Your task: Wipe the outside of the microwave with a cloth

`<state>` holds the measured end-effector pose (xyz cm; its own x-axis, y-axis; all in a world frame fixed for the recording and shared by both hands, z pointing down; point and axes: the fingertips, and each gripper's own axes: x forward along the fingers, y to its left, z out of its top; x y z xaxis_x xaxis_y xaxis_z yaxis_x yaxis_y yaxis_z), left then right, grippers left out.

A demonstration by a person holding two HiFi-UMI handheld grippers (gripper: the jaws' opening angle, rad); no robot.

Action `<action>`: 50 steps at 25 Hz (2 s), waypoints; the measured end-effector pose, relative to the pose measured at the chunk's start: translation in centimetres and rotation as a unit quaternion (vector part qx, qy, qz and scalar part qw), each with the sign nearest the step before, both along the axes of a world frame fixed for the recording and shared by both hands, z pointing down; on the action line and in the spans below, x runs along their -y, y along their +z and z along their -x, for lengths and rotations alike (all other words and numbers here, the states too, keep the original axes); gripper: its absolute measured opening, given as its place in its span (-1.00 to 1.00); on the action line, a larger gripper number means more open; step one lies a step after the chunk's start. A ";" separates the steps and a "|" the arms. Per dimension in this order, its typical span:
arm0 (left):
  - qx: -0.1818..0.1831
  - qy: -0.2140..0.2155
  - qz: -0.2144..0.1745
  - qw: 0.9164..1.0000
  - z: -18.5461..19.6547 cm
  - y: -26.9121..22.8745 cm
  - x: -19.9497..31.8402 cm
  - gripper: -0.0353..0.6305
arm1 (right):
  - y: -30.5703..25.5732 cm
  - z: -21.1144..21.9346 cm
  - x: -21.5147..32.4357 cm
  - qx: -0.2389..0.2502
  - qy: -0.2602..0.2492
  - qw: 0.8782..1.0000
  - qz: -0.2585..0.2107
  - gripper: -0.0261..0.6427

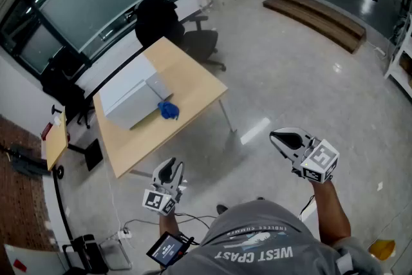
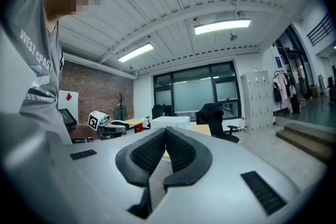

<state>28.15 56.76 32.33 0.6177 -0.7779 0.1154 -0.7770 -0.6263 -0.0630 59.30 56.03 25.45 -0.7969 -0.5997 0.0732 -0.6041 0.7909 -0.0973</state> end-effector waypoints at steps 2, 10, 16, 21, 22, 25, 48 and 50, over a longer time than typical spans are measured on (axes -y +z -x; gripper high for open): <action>0.001 0.015 -0.008 1.000 0.0 1.1 3.0 -0.51 | 1.4 -0.3 2.3 0.002 0.019 1.000 -0.008 -0.86; 0.023 -0.016 0.000 1.000 3.0 5.0 5.7 -0.51 | 7.4 3.5 8.4 0.023 -0.021 1.000 0.003 -0.86; 0.027 -0.050 0.026 0.998 5.5 7.3 5.5 -0.51 | 9.9 8.1 11.2 0.022 -0.076 0.997 0.027 -0.86; 0.010 -0.056 0.047 0.997 8.2 10.1 7.7 -0.51 | 12.3 14.0 14.7 0.015 -0.134 0.989 0.063 -0.86; 0.002 -0.055 0.051 0.997 8.9 10.5 8.7 -0.51 | 12.8 15.4 15.5 0.005 -0.144 0.988 0.064 -0.85; -0.010 -0.033 0.042 0.999 11.5 11.1 11.7 -0.51 | 13.2 20.3 18.4 -0.028 -0.161 0.985 0.058 -0.85; -0.039 -0.069 0.078 0.994 31.0 13.8 34.4 -0.51 | 28.5 45.6 48.8 -0.281 -0.135 0.944 0.106 -0.56; -0.036 -0.085 0.080 0.993 31.5 14.1 36.5 -0.51 | 32.4 46.3 52.0 -0.310 -0.135 0.935 0.110 -0.48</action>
<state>-3.31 20.24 46.44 0.4898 -0.8472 0.2057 -0.8714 -0.4830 0.0859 12.96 4.06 57.89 -0.6814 -0.2986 0.6682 -0.3789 0.9250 0.0270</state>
